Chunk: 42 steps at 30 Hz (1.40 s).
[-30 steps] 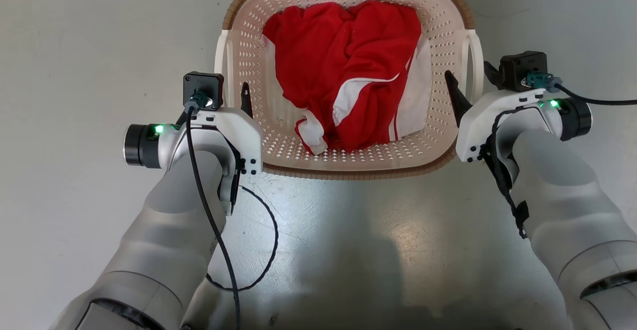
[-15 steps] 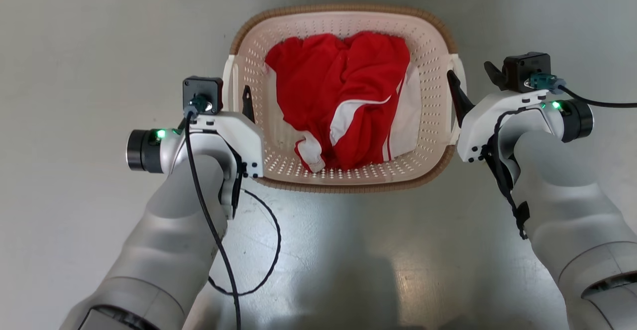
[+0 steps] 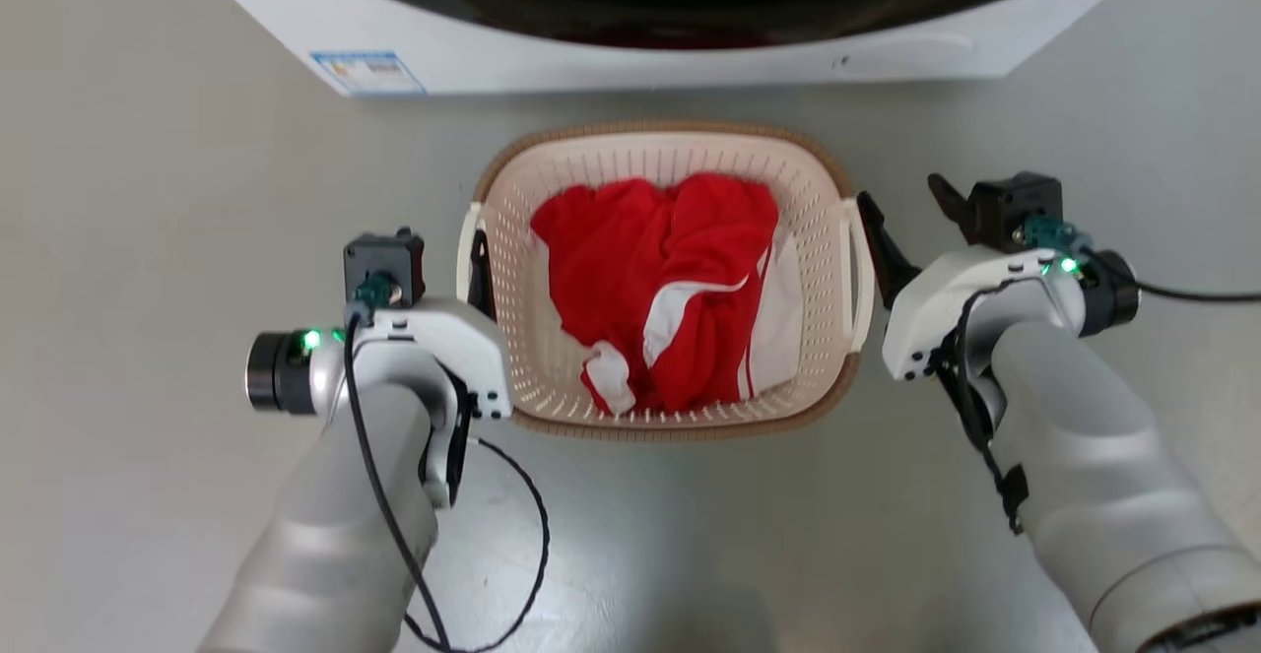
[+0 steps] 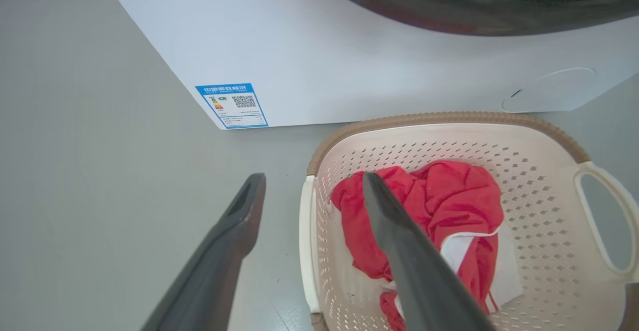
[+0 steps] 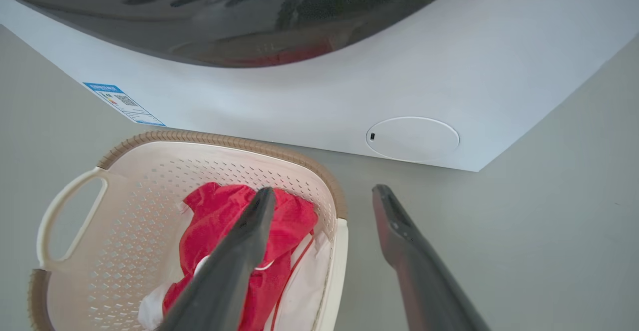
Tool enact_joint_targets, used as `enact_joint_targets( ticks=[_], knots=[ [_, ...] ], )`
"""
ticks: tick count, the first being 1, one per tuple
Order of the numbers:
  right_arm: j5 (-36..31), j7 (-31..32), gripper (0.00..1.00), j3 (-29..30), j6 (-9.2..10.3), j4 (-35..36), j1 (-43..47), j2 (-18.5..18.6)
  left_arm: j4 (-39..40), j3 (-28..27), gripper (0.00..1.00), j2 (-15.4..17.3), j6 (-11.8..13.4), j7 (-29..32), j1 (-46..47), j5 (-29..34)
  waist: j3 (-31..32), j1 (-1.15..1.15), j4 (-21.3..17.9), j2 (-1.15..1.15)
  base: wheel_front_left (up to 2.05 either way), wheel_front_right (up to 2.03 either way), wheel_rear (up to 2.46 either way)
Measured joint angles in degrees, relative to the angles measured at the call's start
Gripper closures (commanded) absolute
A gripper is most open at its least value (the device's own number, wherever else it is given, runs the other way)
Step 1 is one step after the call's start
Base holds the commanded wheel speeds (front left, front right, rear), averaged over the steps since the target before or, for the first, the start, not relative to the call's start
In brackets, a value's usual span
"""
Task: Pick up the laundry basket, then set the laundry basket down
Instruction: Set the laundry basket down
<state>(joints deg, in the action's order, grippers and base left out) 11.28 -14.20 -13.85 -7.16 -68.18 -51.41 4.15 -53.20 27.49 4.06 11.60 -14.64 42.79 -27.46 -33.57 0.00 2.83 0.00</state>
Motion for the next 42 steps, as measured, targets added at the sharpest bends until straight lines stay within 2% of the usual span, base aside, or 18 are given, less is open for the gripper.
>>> enact_joint_targets(
  ticks=[13,19,28,34,42],
  knots=[
    [-1.93,-0.11,0.0,5.47,0.0,18.69,15.61,-0.32,19.65,-10.12,0.0,0.42,-0.12,0.0,-16.24,9.76,11.06,0.0,-0.16,0.0,0.0,0.0,0.0],
    [-2.26,-0.16,0.0,8.09,0.0,28.21,23.78,-0.64,29.13,-13.86,0.0,-0.26,-1.58,0.0,-24.83,12.62,15.83,0.0,-0.08,0.0,0.0,0.0,0.0],
    [-2.26,-0.16,0.0,9.75,0.0,41.3,36.59,-0.91,42.72,-17.25,0.0,-0.87,-1.99,0.0,-37.57,15.22,22.06,0.0,0.08,0.0,0.0,0.0,0.0],
    [-2.02,-0.18,0.0,9.73,0.01,47.56,43.37,-1.07,48.08,-18.19,0.0,-0.94,-1.99,0.0,-43.33,16.53,24.75,0.0,-0.36,0.0,0.0,0.0,0.0],
    [-1.15,-0.18,0.0,9.78,0.01,52.3,49.69,-1.21,51.52,-18.93,0.0,-0.94,-1.94,0.0,-49.08,17.46,28.03,0.0,-0.77,0.0,0.0,0.0,0.0]
  ],
)
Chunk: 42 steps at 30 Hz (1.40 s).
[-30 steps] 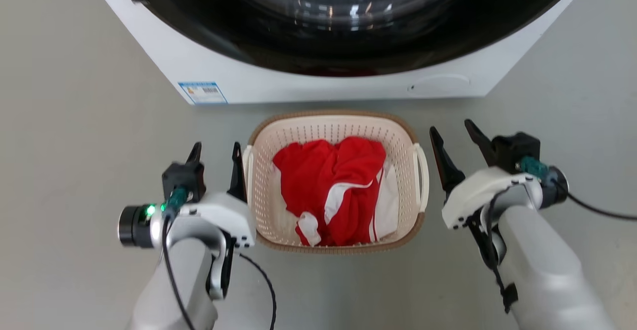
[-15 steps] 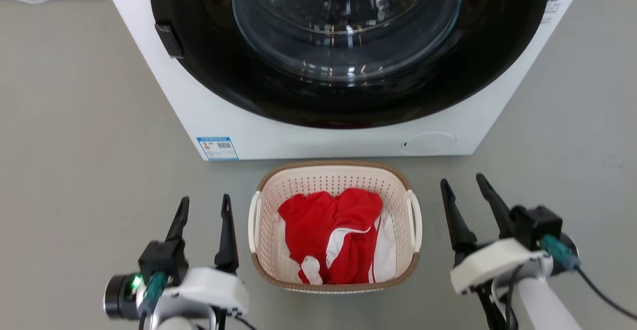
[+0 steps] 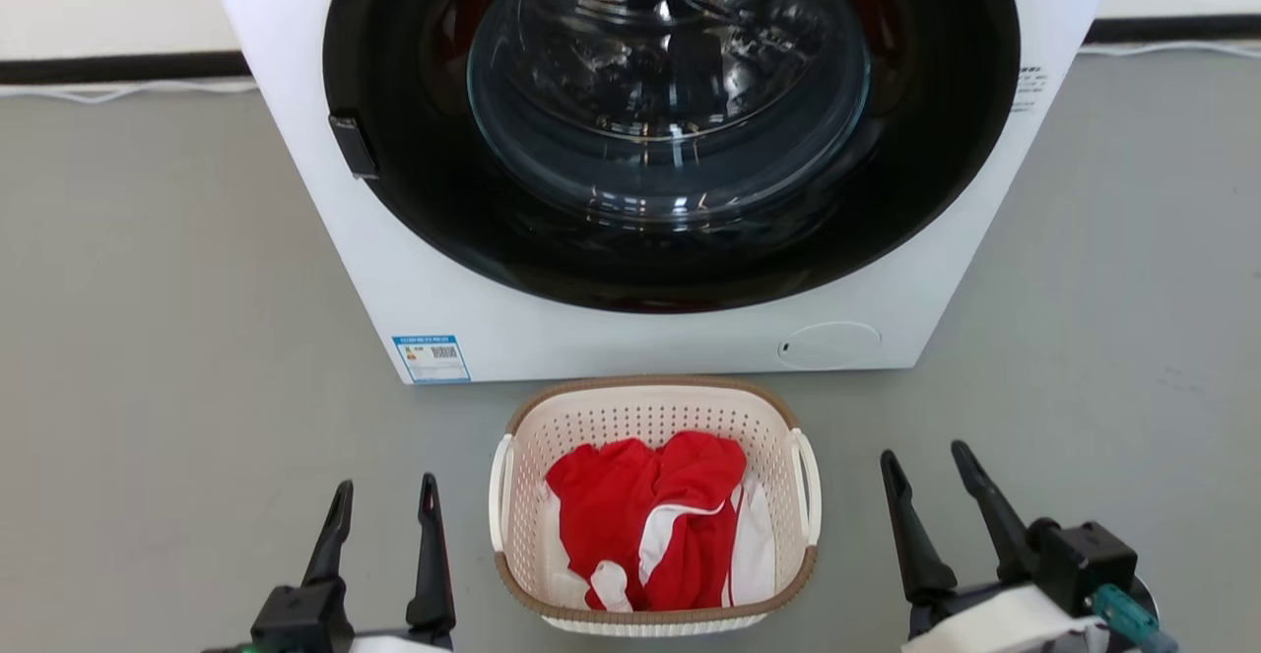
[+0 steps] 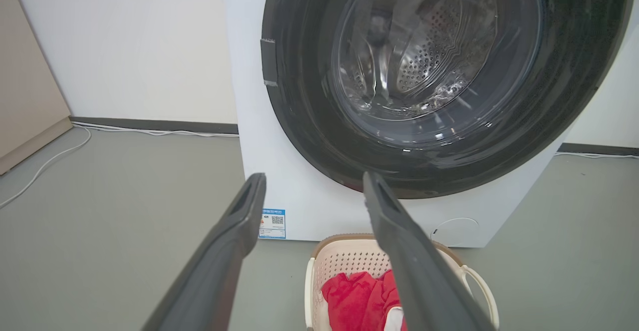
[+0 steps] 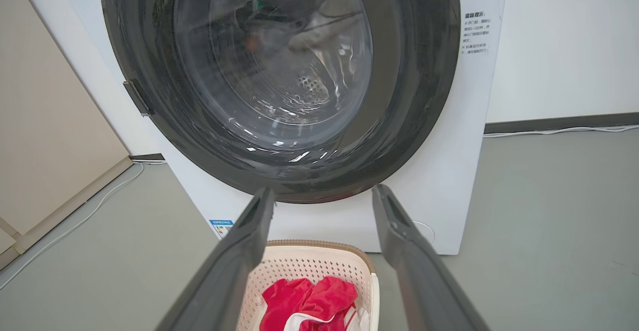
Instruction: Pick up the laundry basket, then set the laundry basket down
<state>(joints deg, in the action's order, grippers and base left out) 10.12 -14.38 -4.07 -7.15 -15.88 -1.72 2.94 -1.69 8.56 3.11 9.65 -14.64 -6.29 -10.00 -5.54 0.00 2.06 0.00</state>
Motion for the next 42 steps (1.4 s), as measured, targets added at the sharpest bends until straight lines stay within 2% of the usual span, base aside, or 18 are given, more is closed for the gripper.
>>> enact_joint_targets(
  ticks=[15,40,41,42],
  knots=[
    [0.6,0.0,0.0,0.44,0.0,1.64,4.25,-0.11,1.63,-0.04,0.0,0.05,0.45,0.0,-5.06,0.0,5.45,0.0,-1.03,0.0,0.0,0.0,0.0],
    [1.63,0.0,0.0,0.48,0.0,2.1,5.29,-0.13,2.9,-1.07,0.0,0.07,-0.16,0.0,-6.33,1.43,7.34,0.0,-0.83,0.0,0.0,0.0,0.0],
    [1.63,0.01,1.0,0.52,0.02,2.16,5.3,-0.13,2.78,-1.03,1.0,0.07,-0.42,0.0,-6.33,1.52,7.29,0.0,-0.81,0.0,0.0,0.0,0.0],
    [1.62,0.08,1.0,0.45,0.07,1.63,5.34,-0.14,2.05,-0.98,1.0,0.03,-0.42,0.02,-6.35,1.42,7.3,0.0,-0.81,0.0,0.0,0.0,0.0]
  ],
)
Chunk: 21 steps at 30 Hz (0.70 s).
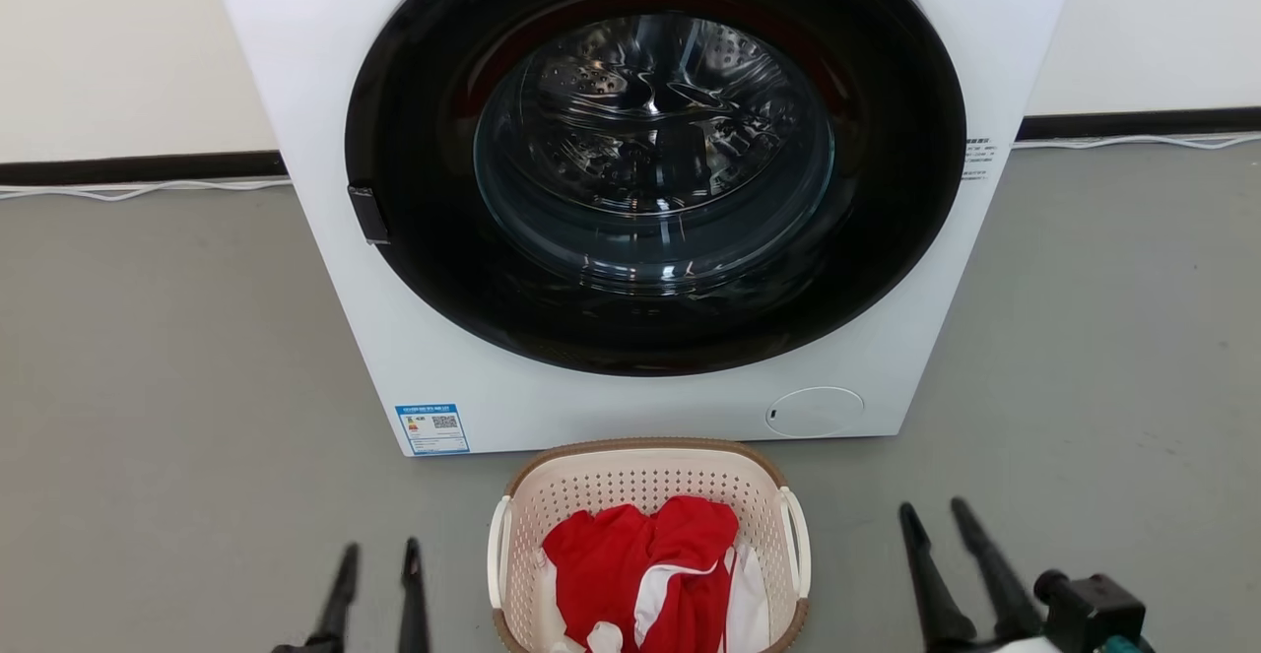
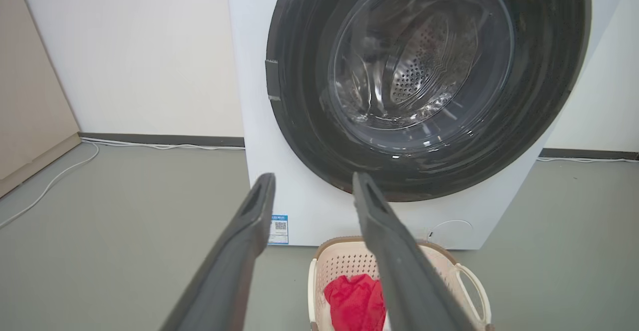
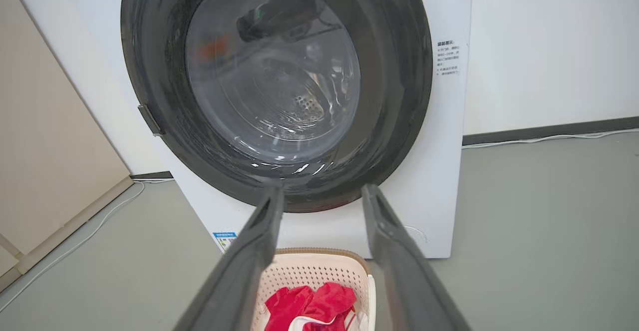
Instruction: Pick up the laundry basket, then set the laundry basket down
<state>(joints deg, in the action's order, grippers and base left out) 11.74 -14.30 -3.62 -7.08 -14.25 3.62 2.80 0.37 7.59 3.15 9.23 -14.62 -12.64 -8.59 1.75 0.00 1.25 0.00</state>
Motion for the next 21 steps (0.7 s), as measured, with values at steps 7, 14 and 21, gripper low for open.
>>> enact_joint_targets(
  ticks=[7,14,21],
  knots=[
    [3.97,0.71,1.0,-0.12,0.01,-1.98,1.25,0.02,-2.42,0.05,1.0,0.03,-0.21,0.57,-0.53,-4.0,-0.01,0.05,-0.07,0.0,0.0,0.0,0.0],
    [8.51,1.36,1.0,0.02,0.01,-1.99,1.12,0.08,-3.42,-0.1,1.0,0.24,-1.29,1.77,-0.42,-9.23,-0.22,0.02,-0.14,0.0,0.0,0.0,0.0],
    [15.25,2.97,1.0,0.55,0.01,-1.98,0.96,0.21,-4.7,-0.55,1.0,0.52,-2.76,3.02,0.54,-16.25,-0.37,0.02,-0.24,0.0,0.0,0.0,0.0]
  ],
)
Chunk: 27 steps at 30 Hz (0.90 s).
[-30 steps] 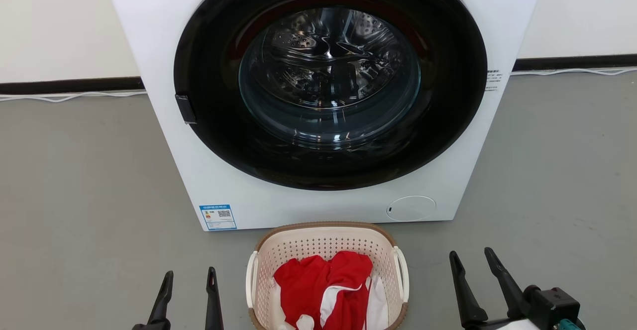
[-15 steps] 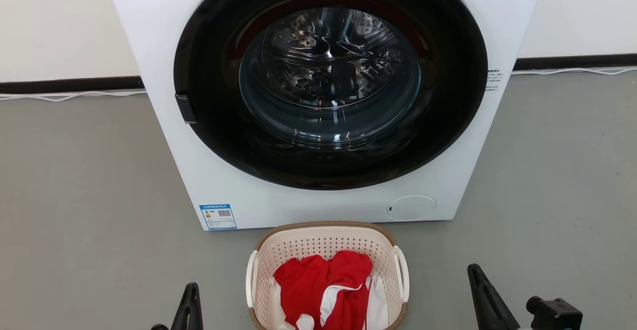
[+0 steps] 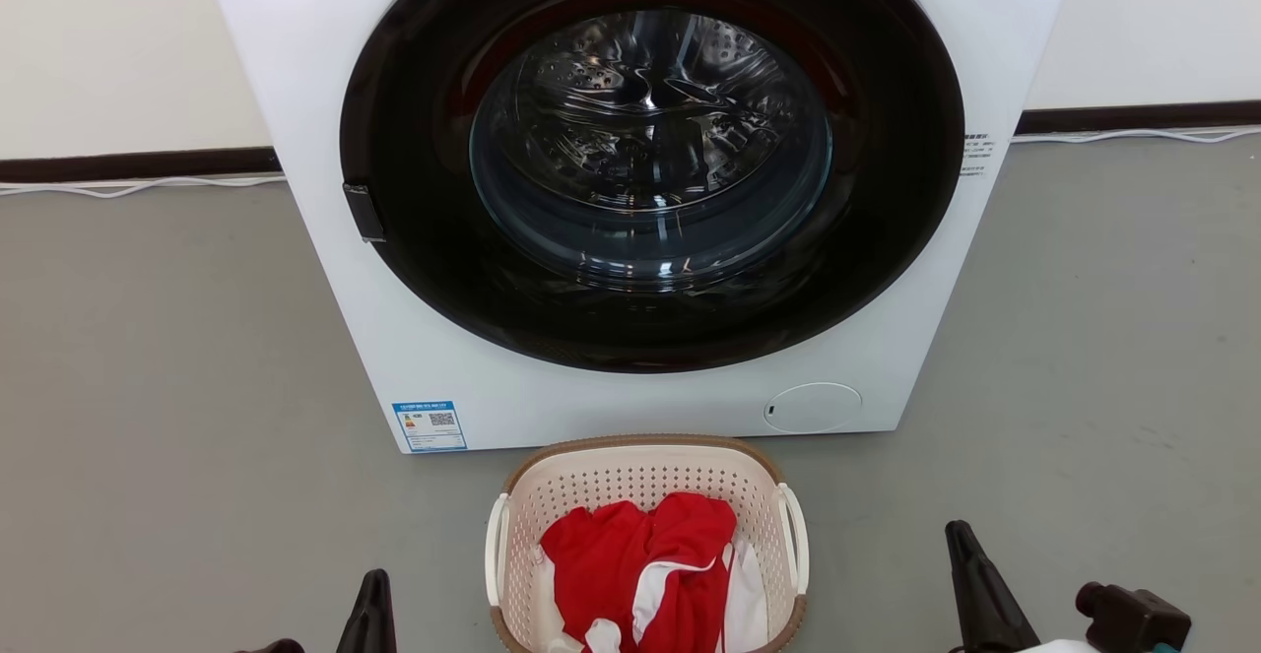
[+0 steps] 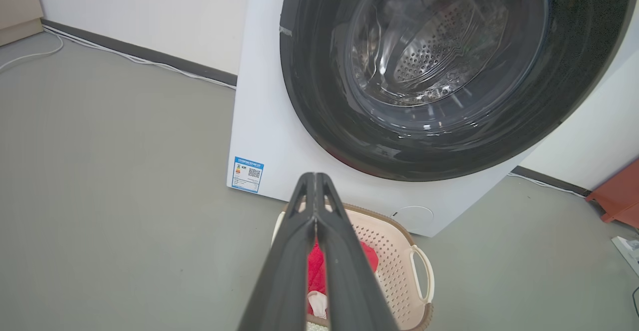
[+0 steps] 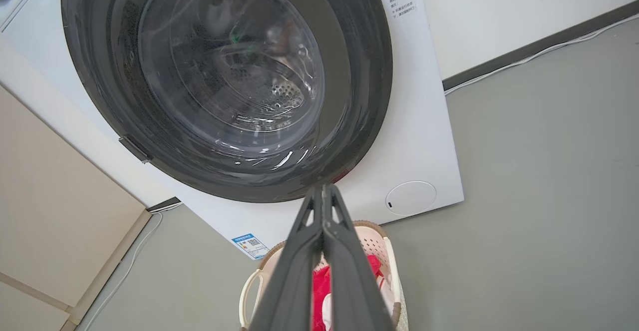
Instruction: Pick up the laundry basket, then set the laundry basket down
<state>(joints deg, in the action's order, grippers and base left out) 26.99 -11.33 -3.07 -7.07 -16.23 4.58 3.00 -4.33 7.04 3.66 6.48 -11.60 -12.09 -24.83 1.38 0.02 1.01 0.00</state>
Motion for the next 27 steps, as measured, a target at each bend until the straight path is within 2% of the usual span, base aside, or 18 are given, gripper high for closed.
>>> enact_joint_targets(
  ticks=[27],
  knots=[
    [17.16,3.77,1.0,1.77,0.0,0.2,-1.46,0.27,-2.8,-1.68,1.0,0.37,-3.25,3.54,3.42,-17.82,-0.4,-0.01,-0.26,0.0,0.0,0.0,0.0]
  ],
)
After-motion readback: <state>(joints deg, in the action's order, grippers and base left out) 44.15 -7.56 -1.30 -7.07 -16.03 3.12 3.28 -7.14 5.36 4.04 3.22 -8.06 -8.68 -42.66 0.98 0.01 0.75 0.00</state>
